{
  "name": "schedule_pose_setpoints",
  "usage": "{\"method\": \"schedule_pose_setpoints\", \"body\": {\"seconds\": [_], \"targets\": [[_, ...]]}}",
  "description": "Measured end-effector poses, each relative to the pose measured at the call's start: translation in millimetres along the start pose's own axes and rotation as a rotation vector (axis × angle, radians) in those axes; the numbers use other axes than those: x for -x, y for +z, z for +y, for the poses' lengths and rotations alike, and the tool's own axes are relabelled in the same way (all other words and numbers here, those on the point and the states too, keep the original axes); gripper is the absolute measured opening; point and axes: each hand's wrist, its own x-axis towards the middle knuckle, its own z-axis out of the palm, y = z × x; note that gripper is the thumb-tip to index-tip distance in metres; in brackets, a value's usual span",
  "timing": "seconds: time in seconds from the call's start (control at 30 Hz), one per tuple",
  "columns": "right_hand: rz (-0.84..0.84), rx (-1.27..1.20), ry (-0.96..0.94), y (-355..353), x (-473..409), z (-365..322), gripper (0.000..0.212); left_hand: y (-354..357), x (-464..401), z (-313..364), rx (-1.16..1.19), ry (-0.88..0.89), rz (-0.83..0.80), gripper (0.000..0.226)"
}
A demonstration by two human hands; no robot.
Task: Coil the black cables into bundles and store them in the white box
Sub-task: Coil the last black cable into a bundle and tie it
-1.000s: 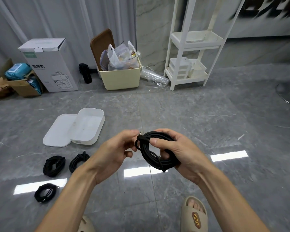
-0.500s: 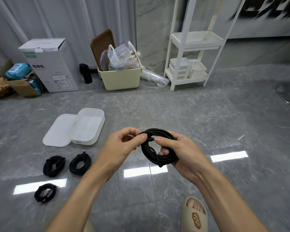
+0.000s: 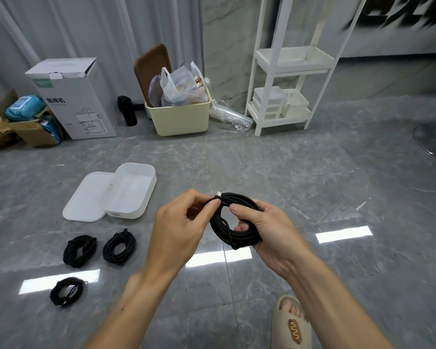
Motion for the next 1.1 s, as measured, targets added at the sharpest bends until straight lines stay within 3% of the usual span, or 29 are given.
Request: {"method": "schedule_pose_setpoints", "body": {"seconds": [0.13,0.33,0.43,0.77,0.97,1.1], "targets": [[0.015,-0.021,-0.021,1,-1,2,0.017,1,0,0,-0.006,-0.039,0.016,0.009],[0.072,0.125,-0.103,1,0,7,0.015,5,-6,9,0.372,-0.433,-0.047,0.013],[0.073,0.185,-0.127,2,0,8,0.017,3,-8,10,0.482,-0.53,-0.072,0.011],[0.068,0.207,-0.14,3,3,7,0.017,4,-10,6,0.338,-0.482,-0.067,0.02],[0.0,0.238,-0.118,4,7,9,0.016,2,-11,16,0.503,-0.7,-0.23,0.041],[-0.04,0.203,-0.081,4,8,5,0.024,2,-9,17,0.456,-0.665,-0.349,0.042]]}}
